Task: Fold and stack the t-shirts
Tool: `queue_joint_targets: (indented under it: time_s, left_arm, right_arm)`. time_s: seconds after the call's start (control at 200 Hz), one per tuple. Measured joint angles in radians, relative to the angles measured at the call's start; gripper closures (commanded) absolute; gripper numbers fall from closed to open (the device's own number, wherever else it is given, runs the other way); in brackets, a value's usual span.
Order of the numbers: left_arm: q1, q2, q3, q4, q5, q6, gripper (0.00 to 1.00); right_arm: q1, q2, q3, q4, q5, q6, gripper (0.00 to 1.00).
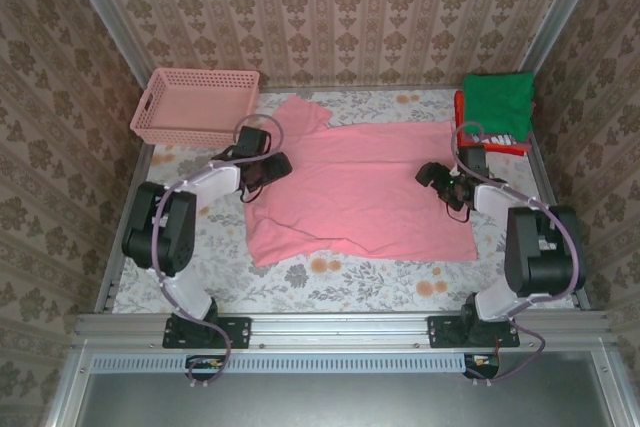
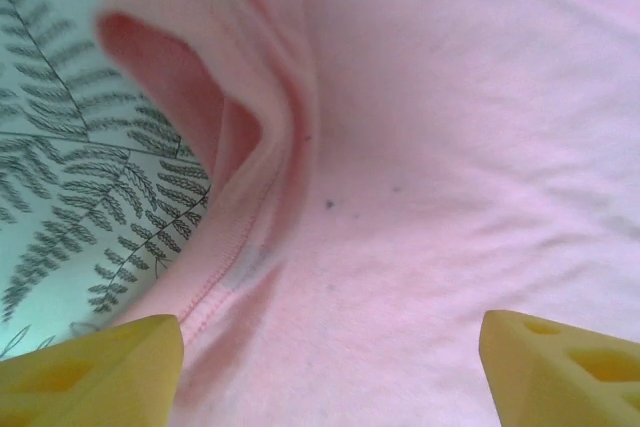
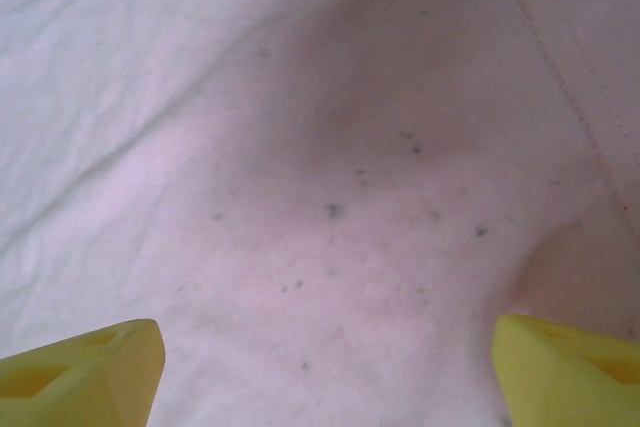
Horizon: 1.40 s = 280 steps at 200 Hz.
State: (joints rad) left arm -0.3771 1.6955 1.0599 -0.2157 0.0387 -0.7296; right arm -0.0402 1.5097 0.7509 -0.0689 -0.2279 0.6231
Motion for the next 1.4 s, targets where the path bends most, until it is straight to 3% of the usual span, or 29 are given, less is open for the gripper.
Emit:
queue_joint_targets:
  time_s: [0.17, 0.345, 0.5, 0.755, 0.955, 1.115, 1.29, 1.4]
  left_arm:
    - [-0.03, -0.205, -0.031, -0.026, -0.043, 0.011, 0.09]
    - [-0.047, -0.401, -0.194, -0.095, -0.07, -0.014, 0.11]
    - [-0.056, -0.624, -0.375, -0.237, -0.105, -0.09, 0.21]
    - [-0.193, -0.964, -0.583, -0.404, -0.114, -0.329, 0.31]
    - [-0.25, -0.9, -0.666, -0.384, -0.101, -0.479, 0.36]
    - [-0.288, -0.813, -0.668, -0.331, -0.1, -0.566, 0.48]
    - [-0.29, -0.777, -0.672, -0.269, -0.096, -0.609, 0.59]
    - [-0.29, -0.763, -0.672, -0.255, -0.103, -0.614, 0.6]
  right_arm:
    - [0.046, -0.201, -0.027, -0.042, -0.013, -0.093, 0.04]
    - [0.235, -0.359, -0.056, -0.069, -0.012, -0.177, 0.04]
    - [0.352, -0.377, -0.08, -0.074, -0.001, -0.187, 0.04]
    - [0.362, -0.344, -0.087, -0.1, 0.06, -0.182, 0.05]
    - [0.362, -0.312, -0.084, -0.117, 0.08, -0.184, 0.05]
    - [0.362, -0.306, -0.082, -0.154, 0.109, -0.2, 0.05]
    - [0.362, -0.312, -0.082, -0.174, 0.135, -0.205, 0.05]
    - [0.362, -0.313, -0.082, -0.175, 0.147, -0.204, 0.05]
